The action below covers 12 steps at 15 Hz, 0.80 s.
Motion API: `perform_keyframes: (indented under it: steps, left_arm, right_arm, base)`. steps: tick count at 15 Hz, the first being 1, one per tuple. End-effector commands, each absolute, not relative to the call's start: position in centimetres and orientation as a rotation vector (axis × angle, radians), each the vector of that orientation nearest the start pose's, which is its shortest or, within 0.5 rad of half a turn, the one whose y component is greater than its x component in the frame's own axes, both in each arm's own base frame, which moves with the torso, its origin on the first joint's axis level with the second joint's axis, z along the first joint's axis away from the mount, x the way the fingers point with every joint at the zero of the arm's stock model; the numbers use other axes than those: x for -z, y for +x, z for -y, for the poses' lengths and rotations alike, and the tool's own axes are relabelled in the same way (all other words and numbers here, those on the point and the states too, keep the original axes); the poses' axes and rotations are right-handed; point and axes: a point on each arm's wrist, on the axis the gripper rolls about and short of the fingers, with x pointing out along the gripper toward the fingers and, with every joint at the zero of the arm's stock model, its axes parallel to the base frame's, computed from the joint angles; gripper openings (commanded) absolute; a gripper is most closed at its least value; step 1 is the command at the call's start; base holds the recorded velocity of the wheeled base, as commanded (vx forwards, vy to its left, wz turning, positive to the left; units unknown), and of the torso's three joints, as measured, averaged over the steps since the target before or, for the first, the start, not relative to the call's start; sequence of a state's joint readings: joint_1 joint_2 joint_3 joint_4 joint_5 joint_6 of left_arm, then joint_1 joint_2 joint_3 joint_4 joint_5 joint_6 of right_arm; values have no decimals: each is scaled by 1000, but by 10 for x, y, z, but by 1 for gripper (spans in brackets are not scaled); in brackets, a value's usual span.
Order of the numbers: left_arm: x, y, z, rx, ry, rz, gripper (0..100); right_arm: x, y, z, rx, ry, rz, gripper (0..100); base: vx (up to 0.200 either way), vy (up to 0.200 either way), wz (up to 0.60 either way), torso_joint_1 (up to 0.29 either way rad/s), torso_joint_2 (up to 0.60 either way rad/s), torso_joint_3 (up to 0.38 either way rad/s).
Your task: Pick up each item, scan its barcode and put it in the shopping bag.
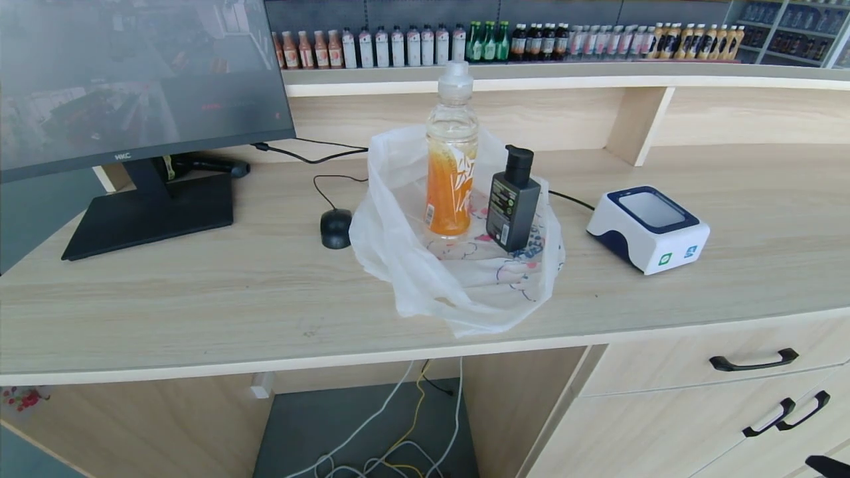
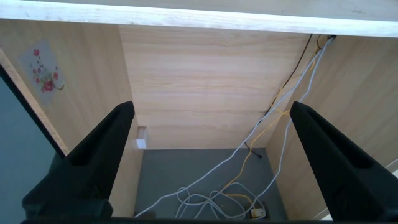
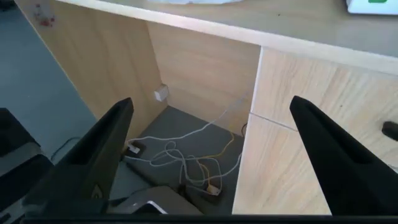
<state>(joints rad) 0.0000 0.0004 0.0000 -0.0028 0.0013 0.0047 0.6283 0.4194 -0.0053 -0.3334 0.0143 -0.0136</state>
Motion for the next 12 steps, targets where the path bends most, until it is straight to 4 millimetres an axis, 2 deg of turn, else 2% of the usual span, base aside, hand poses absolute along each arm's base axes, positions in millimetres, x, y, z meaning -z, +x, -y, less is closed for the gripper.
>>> perform_keyframes:
  steps: [1,4,5,8,10,12]
  left_arm:
    - [-76,-23,0,-2,3,3,100]
    - [-76,-23,0,-2,2,3,100]
    - [-76,-23,0,0,3,3,100]
    - [-76,-23,0,-2,3,3,100]
    - [-76,-23,0,-2,2,3,100]
    - [-76,-23,0,-2,2,3,100]
  right_arm:
    - [-84,-13,9,-646,-21,-21,100]
    - [-77,-14,10,-624,-64,-53,100]
    - [-77,-13,8,-558,-68,-79,100]
    - [-78,-9,2,-202,-74,-167,100]
    - [-78,-13,1,-85,-10,-129,100]
    - [-77,-16,0,-12,-23,-89,100]
  base:
    - [0,0,0,0,0,0]
    - [0,0,0,0,0,0]
    - [0,0,0,0,0,0]
    - [0,0,0,0,0,0]
    - [0,0,0,0,0,0]
    - [0,0,0,0,0,0]
